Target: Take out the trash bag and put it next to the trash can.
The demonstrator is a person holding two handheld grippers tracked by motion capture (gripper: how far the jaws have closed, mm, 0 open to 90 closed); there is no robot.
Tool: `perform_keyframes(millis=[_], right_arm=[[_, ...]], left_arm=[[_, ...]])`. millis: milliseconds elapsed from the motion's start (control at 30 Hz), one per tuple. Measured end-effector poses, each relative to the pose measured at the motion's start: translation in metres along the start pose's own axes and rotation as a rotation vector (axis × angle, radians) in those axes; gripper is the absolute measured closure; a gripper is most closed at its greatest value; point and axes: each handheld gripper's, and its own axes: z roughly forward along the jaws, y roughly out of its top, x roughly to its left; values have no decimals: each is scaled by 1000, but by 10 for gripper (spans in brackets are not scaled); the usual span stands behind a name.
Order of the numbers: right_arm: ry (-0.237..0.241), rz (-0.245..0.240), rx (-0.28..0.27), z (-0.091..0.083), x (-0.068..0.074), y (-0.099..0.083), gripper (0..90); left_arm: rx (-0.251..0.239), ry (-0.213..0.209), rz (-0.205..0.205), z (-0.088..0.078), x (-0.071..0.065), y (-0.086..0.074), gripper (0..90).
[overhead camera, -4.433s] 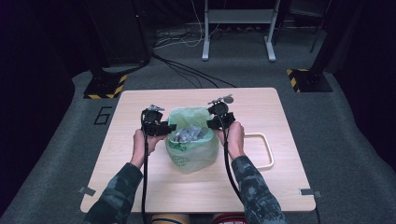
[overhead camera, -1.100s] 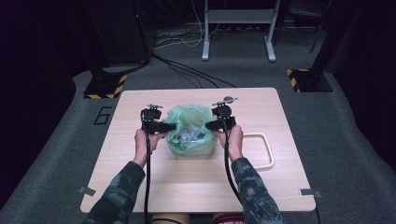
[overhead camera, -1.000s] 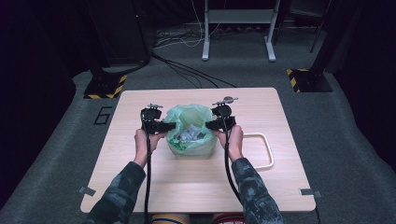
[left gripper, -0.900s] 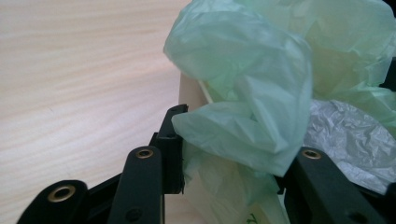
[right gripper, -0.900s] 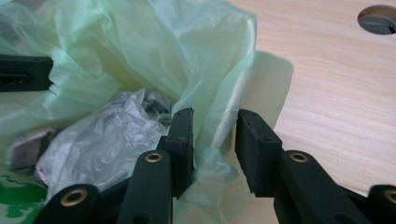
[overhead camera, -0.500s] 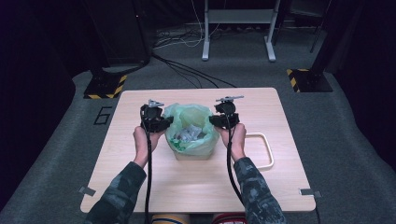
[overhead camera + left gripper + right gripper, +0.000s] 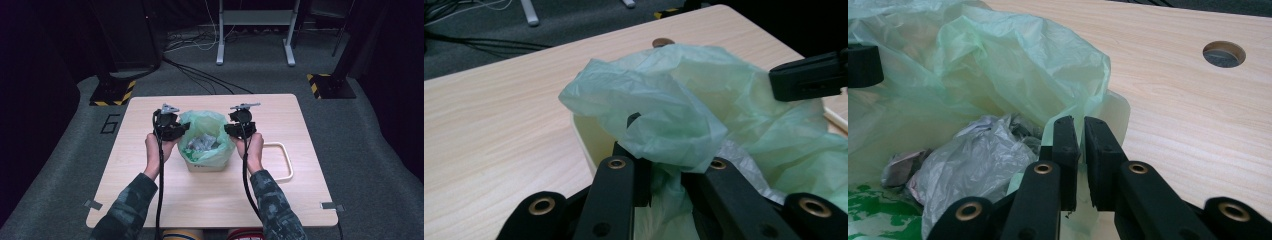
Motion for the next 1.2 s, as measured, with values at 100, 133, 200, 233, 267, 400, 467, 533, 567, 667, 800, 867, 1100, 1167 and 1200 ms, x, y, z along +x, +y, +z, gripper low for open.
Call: perform_keyframes(millis=[100,133,200,233,267,400,467,533,567,667,800,867,1100,1167,1200], right_arm=[[0,0,0,-1,1,0,845],[-2,-4,0,-2,2,0,845],[0,-4,2,-2,2,0,856],[0,-6,-2,-3,2,1,862],[2,-6,-2,-3,2,1,866],[11,-4,-15,-7,0,3,899],[16,-5,-23,-10,2,7,900],[23,-10,-31,-13,4,12,900],[23,-10,-31,-13,4,12,900],[37,-27,-62,-21,12,24,900],[51,-54,-79,-26,22,33,900],[60,-66,-89,-29,29,39,900],[101,-99,-123,-31,49,50,900],[108,-101,-116,-28,52,50,900],[113,-97,-112,-25,52,48,900]], left_arm=[[-10,-12,5,-3,-3,4,828],[-14,-15,4,-3,-3,5,829],[-16,-20,0,-3,-4,6,829],[-13,-21,0,-3,-4,6,829],[-6,-22,3,-2,-4,6,828],[27,-33,0,4,-1,3,816],[40,-46,-8,9,0,0,809],[41,-52,-10,9,0,0,809],[41,-56,-13,10,0,-1,809],[36,-56,-13,10,0,0,809],[31,-56,-13,7,0,2,809],[24,-57,-16,6,0,3,809],[19,-61,-22,5,1,3,808],[23,-64,-19,6,1,3,807],[30,-62,-17,7,1,2,806]])
